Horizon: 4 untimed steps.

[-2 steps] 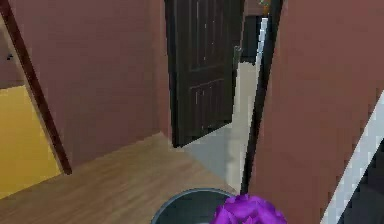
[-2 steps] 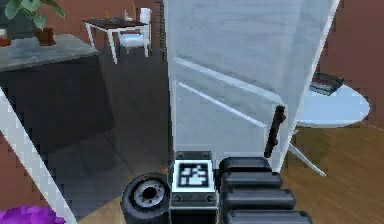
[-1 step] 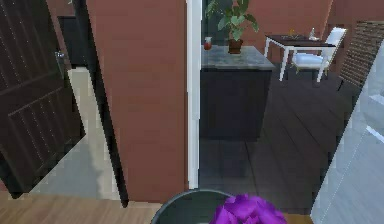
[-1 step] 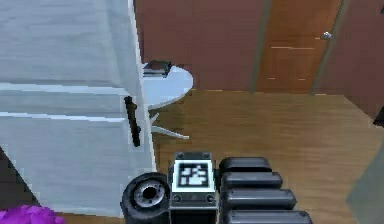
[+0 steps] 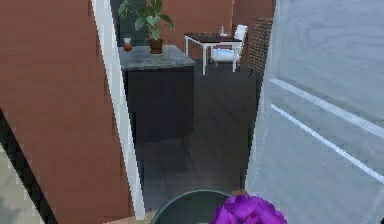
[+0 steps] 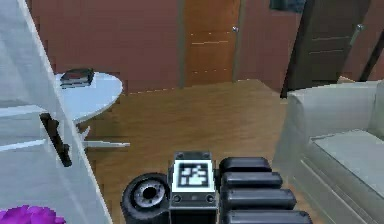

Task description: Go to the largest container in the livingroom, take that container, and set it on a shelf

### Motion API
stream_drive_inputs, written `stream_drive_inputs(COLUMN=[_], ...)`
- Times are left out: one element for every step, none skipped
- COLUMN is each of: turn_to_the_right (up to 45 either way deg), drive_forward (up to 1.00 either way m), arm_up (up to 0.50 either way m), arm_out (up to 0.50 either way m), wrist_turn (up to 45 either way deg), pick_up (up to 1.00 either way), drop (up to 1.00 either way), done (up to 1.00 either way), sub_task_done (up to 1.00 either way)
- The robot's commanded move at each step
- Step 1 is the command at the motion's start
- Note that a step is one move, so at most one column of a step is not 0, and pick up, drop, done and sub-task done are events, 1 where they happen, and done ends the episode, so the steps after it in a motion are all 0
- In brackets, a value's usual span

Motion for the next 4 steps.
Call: stream_drive_inputs(turn_to_the_right=[0.0, 6.0, 0.0, 33.0], drive_forward=[1.0, 0.0, 0.4, 0.0], arm_up=[0.0, 0.0, 0.0, 0.0], arm_out=[0.0, 0.0, 0.0, 0.0], wrist_turn=[0.0, 0.0, 0.0, 0.0], pick_up=[0.0, 0.0, 0.0, 0.0], drop=[0.0, 0.0, 0.0, 0.0], done=[0.0, 0.0, 0.0, 0.0], sub_task_done=[0.0, 0.0, 0.0, 0.0])
